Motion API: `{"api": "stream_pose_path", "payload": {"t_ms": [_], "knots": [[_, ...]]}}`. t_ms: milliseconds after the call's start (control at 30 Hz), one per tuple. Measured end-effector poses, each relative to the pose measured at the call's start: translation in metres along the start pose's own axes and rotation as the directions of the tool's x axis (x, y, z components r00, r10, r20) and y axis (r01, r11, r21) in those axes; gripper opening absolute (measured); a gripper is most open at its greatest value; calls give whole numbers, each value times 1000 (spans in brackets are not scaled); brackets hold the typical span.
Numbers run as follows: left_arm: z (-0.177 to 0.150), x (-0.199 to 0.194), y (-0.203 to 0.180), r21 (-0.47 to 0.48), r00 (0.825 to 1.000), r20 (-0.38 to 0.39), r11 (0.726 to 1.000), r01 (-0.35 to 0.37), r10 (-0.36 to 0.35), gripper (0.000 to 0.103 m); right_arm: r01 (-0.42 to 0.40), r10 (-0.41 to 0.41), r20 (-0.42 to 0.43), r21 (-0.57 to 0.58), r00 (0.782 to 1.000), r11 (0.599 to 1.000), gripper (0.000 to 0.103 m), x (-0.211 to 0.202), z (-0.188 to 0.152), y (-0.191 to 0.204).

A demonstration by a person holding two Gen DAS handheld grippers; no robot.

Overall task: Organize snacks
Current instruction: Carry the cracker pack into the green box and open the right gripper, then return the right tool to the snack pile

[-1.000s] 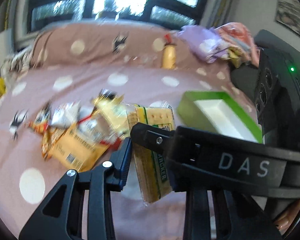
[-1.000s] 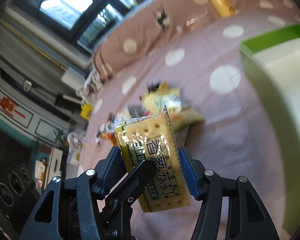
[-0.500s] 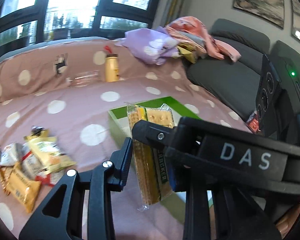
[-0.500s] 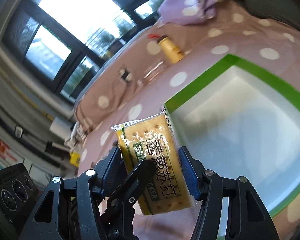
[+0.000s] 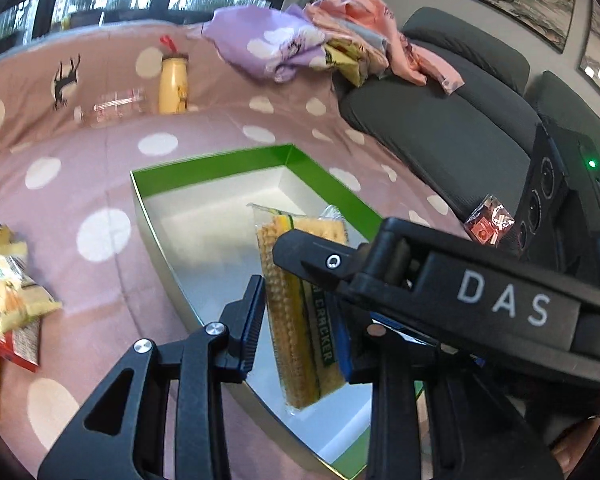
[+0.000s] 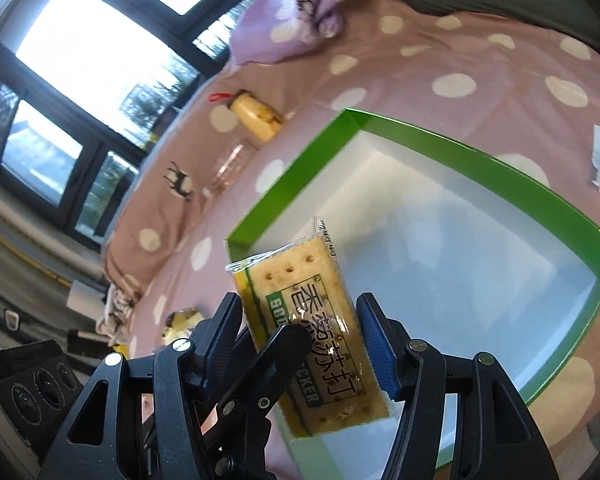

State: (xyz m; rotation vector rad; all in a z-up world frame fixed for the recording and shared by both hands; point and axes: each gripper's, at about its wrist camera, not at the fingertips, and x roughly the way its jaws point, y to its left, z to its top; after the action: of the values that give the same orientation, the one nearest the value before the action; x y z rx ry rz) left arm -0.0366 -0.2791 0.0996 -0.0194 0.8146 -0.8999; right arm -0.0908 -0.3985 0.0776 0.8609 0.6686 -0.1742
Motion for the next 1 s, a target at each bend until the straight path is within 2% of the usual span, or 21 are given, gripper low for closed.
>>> {"api": "stream_pose_path", "payload": {"t_ms": [100, 200, 300, 333, 433, 533, 600, 667, 767, 900, 1000], "knots": [[-3, 6, 1, -22, 1000, -25, 1000, -9, 8, 30, 17, -17, -25, 16, 1000, 1000, 63, 5, -1, -4], [-7, 2, 4, -29, 1000, -12, 1000, -11, 11, 30, 59, -59, -40, 14, 997, 998, 63, 10, -2, -4], [-7, -5, 7, -36, 1000, 4, 999, -8, 9, 39, 61, -61, -30, 11, 998, 998, 64, 8, -4, -2], [-7, -9, 8, -38, 1000, 9, 999, -12, 12, 41, 63, -62, -22, 7, 998, 998, 67, 6, -4, 0], [-8, -24, 15, -51, 999, 39, 998, -25, 27, 46, 85, -85, 11, -12, 996, 996, 70, 1, -6, 5], [-10, -43, 29, -78, 996, 68, 995, -58, 64, 56, 87, -86, 30, -45, 996, 995, 70, -2, -9, 14], [-14, -58, 40, -91, 989, 79, 989, -114, 122, 58, 84, -81, 39, -74, 996, 994, 72, -3, -12, 24], [-19, -73, 56, -116, 979, 88, 978, -173, 183, 64, 81, -76, 50, -103, 996, 991, 76, -3, -15, 34], [-25, -98, 83, -178, 960, 94, 953, -245, 264, 67, 68, -58, 61, -163, 996, 984, 77, -2, -24, 53], [-34, -135, 121, -263, 915, 103, 898, -353, 390, 75, 21, -7, 54, -260, 999, 965, 82, 4, -39, 83], [-47, -154, 147, -306, 893, 93, 866, -395, 440, 79, -18, 27, 23, -326, 999, 945, 83, 15, -52, 105]]}}
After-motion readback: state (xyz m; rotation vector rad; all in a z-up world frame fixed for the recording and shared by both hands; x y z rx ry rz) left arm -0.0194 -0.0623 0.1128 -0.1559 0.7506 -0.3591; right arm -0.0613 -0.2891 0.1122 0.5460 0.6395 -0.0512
